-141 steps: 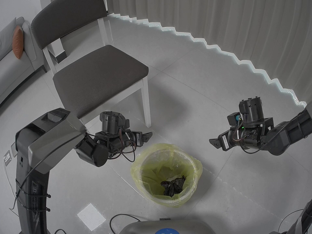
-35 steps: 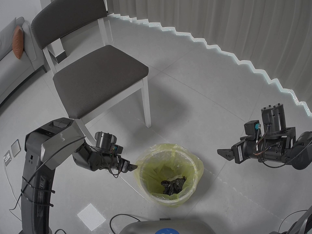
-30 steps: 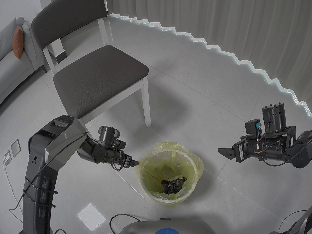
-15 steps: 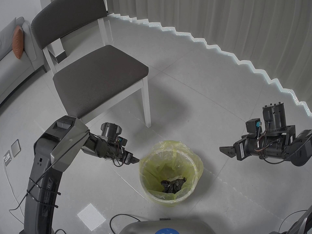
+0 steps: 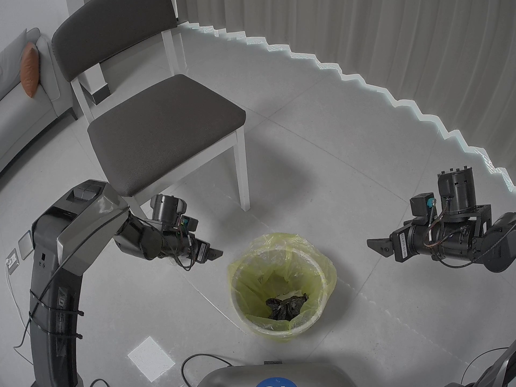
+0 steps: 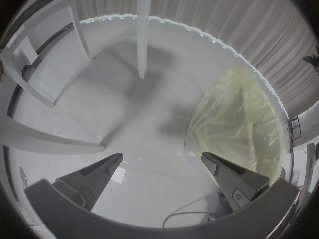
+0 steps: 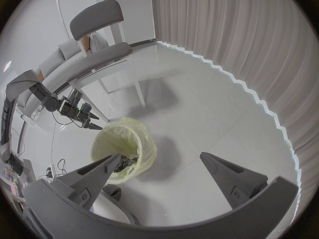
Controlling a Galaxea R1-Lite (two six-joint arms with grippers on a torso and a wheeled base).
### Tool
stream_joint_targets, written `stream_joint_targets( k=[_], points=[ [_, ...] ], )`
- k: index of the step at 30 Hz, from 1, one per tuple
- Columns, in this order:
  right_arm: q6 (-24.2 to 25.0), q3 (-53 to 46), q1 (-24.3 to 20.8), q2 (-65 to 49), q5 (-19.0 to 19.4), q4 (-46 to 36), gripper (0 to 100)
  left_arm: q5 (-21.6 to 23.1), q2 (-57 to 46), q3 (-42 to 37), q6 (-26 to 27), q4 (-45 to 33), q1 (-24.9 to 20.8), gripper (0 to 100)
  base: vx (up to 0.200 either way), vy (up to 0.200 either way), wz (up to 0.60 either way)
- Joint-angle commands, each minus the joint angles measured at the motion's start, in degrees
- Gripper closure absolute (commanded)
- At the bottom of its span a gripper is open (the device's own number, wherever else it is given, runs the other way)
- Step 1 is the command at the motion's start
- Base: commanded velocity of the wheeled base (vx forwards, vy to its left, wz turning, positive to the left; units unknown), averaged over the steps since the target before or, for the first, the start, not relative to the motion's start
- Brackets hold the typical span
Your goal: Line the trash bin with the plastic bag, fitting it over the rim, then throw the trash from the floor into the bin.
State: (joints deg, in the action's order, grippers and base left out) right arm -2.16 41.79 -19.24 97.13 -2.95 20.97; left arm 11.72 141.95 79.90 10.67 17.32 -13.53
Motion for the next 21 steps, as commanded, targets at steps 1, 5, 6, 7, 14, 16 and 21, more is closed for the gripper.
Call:
stream_joint_targets(
  k=[1,5,6,7,14,16,21],
  points=[
    [-0.04,-0.3,0.34,-0.81,-0.04,-0.05,0,0.06,-2.9,2.46,-2.32,0.61,-2.55,0,0.0,0.0,0.0],
    [-0.04,-0.13,0.34,-0.37,-0.04,0.21,0,-0.29,-2.2,5.44,-4.07,0.52,-5.72,0,0.0,0.0,0.0],
    [-0.04,-0.13,0.34,-0.37,-0.04,0.21,0,-0.29,-2.2,5.44,-4.07,0.52,-5.72,0,0.0,0.0,0.0],
    [-0.04,0.05,0.25,-0.37,-0.04,0.21,0,-0.29,-1.59,6.85,-4.07,0.34,-6.77,0,0.0,0.0,0.0],
    [-0.04,-0.74,0.25,-0.81,-0.04,0.13,0,-0.47,2.72,13.79,-4.07,-0.36,-10.37,0,0.0,0.0,0.0],
    [-0.13,-2.15,0.34,-1.16,0.05,0.48,0,-0.47,4.57,17.22,-4.34,-1.33,-11.34,0,0.0,0.0,0.0],
    [-0.13,-3.91,0.34,-2.12,0.05,0.57,0,-0.64,7.38,22.14,-4.43,-4.4,-11.69,0,0.0,0.0,0.0]
  ],
)
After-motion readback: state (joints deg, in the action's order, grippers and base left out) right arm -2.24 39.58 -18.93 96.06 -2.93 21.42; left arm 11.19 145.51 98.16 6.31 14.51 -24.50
